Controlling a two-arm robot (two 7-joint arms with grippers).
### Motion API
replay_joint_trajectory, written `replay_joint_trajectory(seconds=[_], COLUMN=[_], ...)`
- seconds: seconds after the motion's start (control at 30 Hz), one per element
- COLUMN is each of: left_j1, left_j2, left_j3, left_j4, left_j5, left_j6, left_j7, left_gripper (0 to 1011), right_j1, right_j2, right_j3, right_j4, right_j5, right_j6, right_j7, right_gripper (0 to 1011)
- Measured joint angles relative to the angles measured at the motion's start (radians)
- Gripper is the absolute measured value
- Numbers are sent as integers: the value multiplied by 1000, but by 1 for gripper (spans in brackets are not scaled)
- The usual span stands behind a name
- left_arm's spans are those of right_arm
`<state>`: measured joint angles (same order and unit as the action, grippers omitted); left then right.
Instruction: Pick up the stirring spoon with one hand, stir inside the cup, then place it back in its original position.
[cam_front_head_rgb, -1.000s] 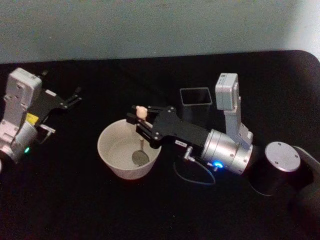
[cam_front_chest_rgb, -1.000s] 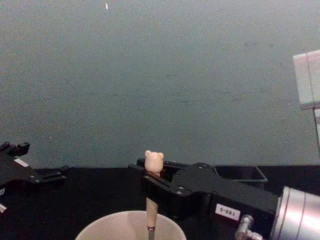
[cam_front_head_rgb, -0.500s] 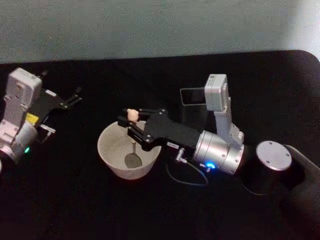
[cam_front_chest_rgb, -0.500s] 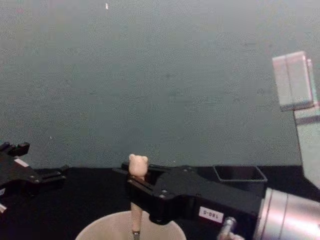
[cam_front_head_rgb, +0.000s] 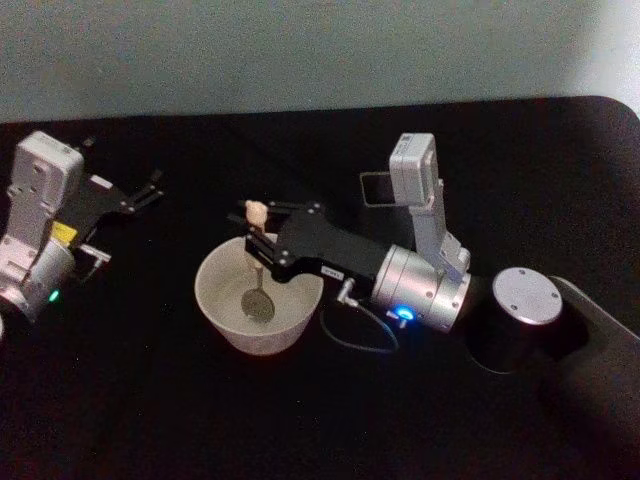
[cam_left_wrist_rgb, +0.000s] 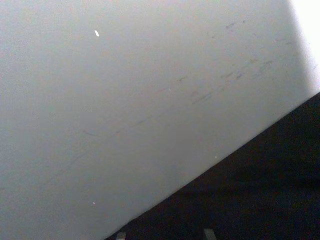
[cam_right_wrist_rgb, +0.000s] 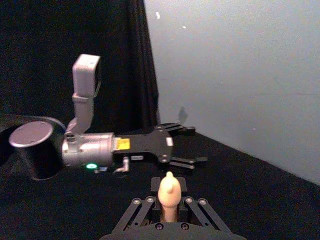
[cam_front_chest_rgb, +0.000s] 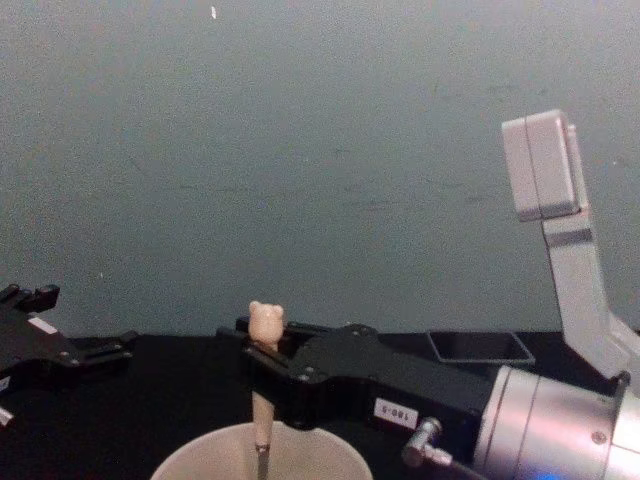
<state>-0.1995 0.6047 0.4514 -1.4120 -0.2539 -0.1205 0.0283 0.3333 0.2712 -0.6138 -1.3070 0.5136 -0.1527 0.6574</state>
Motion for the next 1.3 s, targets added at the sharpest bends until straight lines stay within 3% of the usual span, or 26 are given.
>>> replay_joint_trajectory(seconds=[0.27, 0.47, 0.9, 1.3], left_j1=[0, 0, 0, 0], left_j2=[0, 0, 0, 0], left_j3=[0, 0, 0, 0], left_j4=[0, 0, 0, 0], left_j5=[0, 0, 0, 0], left_j6=[0, 0, 0, 0], left_j7=[0, 0, 0, 0], left_gripper=[1001, 1001, 1001, 1001], right_j1=[15, 9, -45, -72], right_j2=[-14, -4, 40, 53], right_j3=[21, 36, 62, 47], right_j4=[37, 35, -35, -75], right_j5=[-14, -23, -19, -19], right_j6=[-11, -15, -15, -13], right_j7=[-24, -30, -27, -12], right_gripper=[187, 187, 187, 187])
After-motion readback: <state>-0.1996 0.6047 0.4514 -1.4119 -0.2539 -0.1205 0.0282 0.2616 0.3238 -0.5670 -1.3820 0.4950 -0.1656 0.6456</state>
